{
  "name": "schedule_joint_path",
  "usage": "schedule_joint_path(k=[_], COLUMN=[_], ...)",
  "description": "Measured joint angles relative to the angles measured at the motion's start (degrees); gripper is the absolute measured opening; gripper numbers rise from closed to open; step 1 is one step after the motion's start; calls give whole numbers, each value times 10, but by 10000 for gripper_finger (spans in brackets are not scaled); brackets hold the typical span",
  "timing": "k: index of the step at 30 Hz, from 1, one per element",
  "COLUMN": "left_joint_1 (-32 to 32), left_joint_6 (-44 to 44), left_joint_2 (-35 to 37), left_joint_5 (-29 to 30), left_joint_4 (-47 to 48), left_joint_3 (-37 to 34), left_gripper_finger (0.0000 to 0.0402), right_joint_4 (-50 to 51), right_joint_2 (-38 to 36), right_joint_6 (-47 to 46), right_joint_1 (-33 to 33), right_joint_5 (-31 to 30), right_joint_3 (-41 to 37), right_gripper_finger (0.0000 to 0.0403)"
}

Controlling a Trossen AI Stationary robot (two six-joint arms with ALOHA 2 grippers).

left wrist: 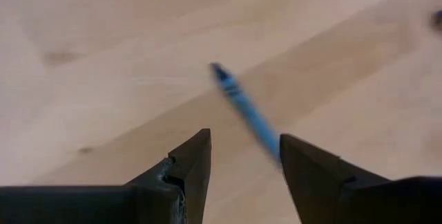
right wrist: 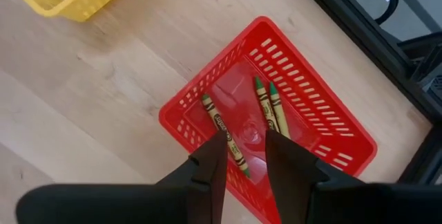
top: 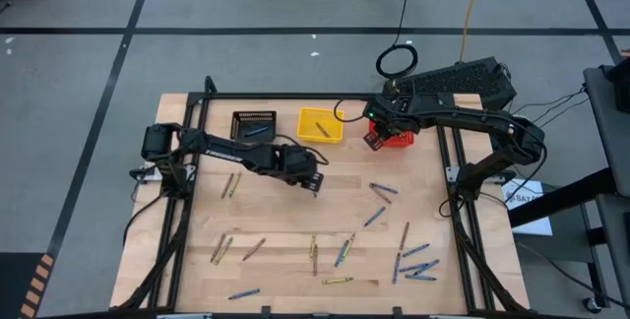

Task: Sort crayons
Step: Put the blue crayon into the black bin

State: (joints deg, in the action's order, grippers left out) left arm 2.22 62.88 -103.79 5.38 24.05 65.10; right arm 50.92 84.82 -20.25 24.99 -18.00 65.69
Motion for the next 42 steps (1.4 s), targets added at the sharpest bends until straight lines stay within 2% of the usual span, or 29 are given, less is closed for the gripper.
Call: schedule_joint_path(k=[3, 6, 18, 29, 38, 42], left_joint_1=[0, -4, -31, -51, -45, -44], left_joint_6=[23, 45, 117, 149, 159, 171], left_joint_2=[0, 0, -2, -56, -57, -57], left_joint_5=[-15, -19, 62, 65, 71, 71], left_joint_4=[-31, -21, -22, -89, -78, -28], left_joint_3=[0, 0, 0, 0, 0, 0], left_gripper_finger=[176, 175, 175, 175, 175, 175], right_joint_4=[7, 18, 22, 21, 21, 21], right_joint_2=[0, 0, 0, 0, 0, 0], right_joint_6=[17, 28, 37, 64, 69, 75], right_joint_1=[0, 0, 0, 0, 0, 0], right_joint_5=[0, 0, 0, 0, 1, 1], right_joint_3=[0, 0, 0, 0, 0, 0], right_gripper_finger=[86, 86, 86, 86, 86, 86])
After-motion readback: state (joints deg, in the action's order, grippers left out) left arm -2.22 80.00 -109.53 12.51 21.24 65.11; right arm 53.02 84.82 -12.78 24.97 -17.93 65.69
